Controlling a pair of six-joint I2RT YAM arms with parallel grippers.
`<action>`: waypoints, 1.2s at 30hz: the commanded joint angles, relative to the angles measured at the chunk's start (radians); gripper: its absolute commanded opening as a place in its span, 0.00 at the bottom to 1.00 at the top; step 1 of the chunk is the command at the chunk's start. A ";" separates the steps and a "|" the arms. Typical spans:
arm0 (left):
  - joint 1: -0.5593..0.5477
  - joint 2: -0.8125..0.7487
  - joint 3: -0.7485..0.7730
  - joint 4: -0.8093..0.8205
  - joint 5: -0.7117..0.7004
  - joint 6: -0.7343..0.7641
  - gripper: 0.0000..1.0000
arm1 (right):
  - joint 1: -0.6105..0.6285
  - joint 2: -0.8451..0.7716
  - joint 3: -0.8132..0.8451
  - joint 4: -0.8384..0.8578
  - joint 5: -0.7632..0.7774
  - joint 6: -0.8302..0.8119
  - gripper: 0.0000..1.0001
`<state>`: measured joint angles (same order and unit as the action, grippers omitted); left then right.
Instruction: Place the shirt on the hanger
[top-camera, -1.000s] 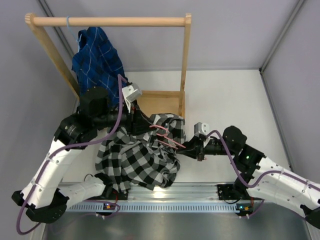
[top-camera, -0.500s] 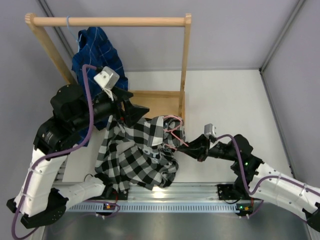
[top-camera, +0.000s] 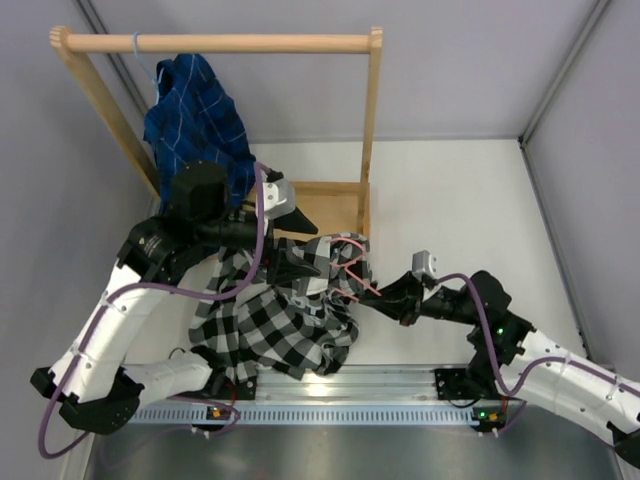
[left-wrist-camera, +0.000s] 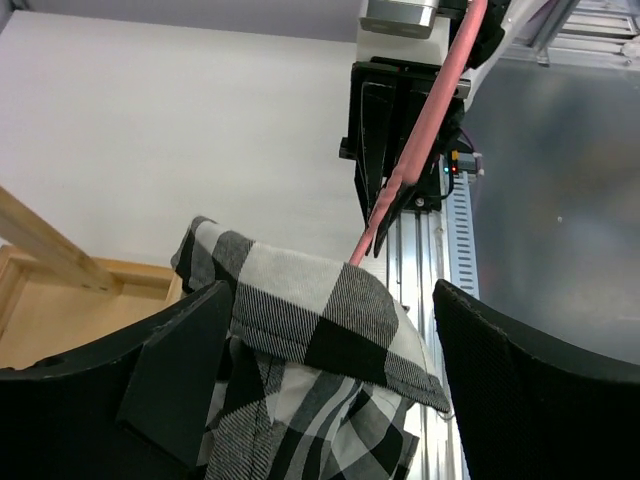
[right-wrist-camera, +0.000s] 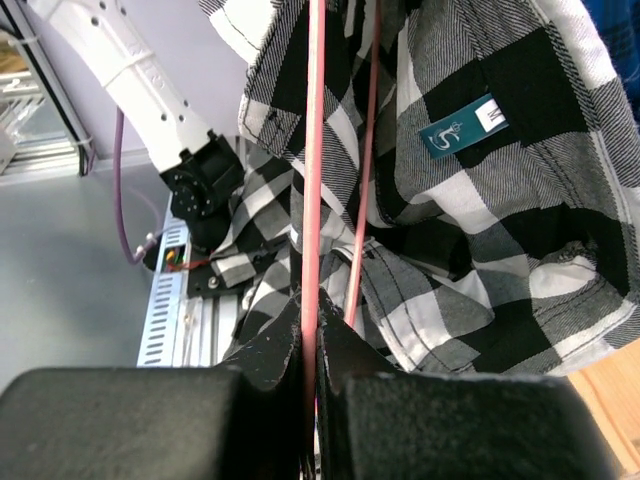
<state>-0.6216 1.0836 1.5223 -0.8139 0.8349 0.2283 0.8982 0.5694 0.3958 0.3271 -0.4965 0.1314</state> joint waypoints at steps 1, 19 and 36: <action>0.002 0.016 -0.004 0.015 0.119 0.085 0.85 | -0.007 -0.026 0.084 -0.016 -0.050 -0.039 0.00; -0.076 0.114 -0.005 -0.039 0.178 0.071 0.41 | -0.010 -0.091 0.176 -0.180 -0.056 -0.065 0.00; -0.096 0.032 0.013 -0.042 0.074 0.085 0.00 | -0.010 -0.097 0.227 -0.284 0.131 -0.023 0.61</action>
<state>-0.7166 1.1446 1.5089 -0.8719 0.9531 0.2947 0.8890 0.5007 0.5602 0.0551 -0.4797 0.1047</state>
